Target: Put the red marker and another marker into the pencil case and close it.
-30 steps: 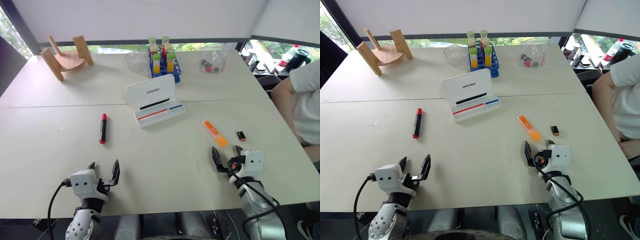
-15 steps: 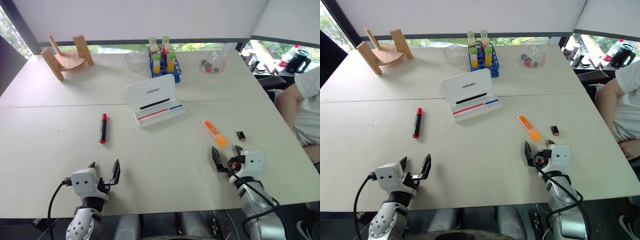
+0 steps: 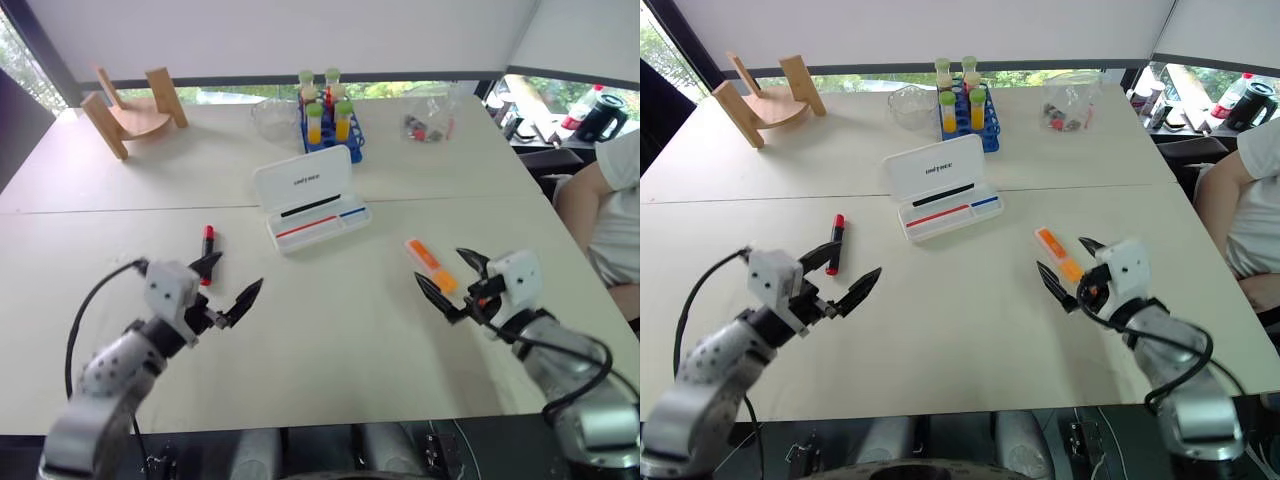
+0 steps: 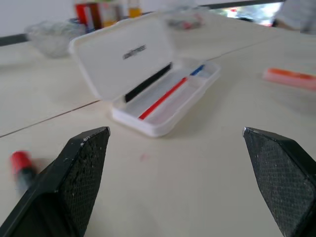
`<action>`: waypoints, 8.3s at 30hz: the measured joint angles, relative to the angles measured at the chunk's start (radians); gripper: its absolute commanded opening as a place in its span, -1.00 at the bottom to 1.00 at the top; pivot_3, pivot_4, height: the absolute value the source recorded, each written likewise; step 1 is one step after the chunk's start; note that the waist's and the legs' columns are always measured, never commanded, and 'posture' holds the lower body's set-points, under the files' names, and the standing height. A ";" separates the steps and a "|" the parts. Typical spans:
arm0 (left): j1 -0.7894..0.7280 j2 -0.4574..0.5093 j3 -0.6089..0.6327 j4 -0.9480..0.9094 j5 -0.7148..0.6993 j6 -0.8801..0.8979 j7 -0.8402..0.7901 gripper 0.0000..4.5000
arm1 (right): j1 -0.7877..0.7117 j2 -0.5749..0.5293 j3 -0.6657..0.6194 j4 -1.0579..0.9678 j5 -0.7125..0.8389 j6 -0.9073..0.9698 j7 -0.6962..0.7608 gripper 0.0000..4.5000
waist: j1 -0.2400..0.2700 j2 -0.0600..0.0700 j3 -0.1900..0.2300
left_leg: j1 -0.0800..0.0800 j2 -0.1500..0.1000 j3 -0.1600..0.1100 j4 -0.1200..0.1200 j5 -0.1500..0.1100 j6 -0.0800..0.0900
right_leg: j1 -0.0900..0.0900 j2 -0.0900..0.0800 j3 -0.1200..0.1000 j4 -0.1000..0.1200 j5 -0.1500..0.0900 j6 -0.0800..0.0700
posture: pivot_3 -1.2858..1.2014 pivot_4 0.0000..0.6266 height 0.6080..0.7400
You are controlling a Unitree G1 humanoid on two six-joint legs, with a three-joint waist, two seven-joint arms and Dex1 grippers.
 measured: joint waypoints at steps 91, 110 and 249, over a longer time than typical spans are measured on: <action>-0.341 -0.228 0.218 0.276 0.126 0.550 0.378 0.97 | -0.447 -0.272 0.068 0.167 0.187 0.178 0.293 1.00 | 0.003 -0.004 0.004 | -0.004 -0.001 -0.001 0.004 0.000 0.001 | -0.003 -0.003 -0.001 0.005 0.002 0.004 | 0.03 -0.52 1.00; -0.326 -0.109 0.160 0.299 0.101 0.413 0.191 -0.87 | -0.408 -0.283 0.020 0.087 0.247 0.253 0.277 1.00 | -0.001 -0.005 0.004 | -0.004 -0.001 -0.001 0.003 0.001 -0.002 | -0.005 -0.001 -0.001 0.006 0.001 0.003 | 0.03 -0.52 1.00; -0.180 0.347 0.218 -0.007 -0.435 0.415 -0.397 1.00 | -0.334 -0.073 -0.017 0.576 -0.184 0.268 0.094 0.15 | -0.031 -0.006 0.011 | 0.000 -0.001 0.001 0.001 0.003 -0.005 | -0.002 -0.002 0.002 0.007 0.001 0.002 | 0.03 -0.52 1.00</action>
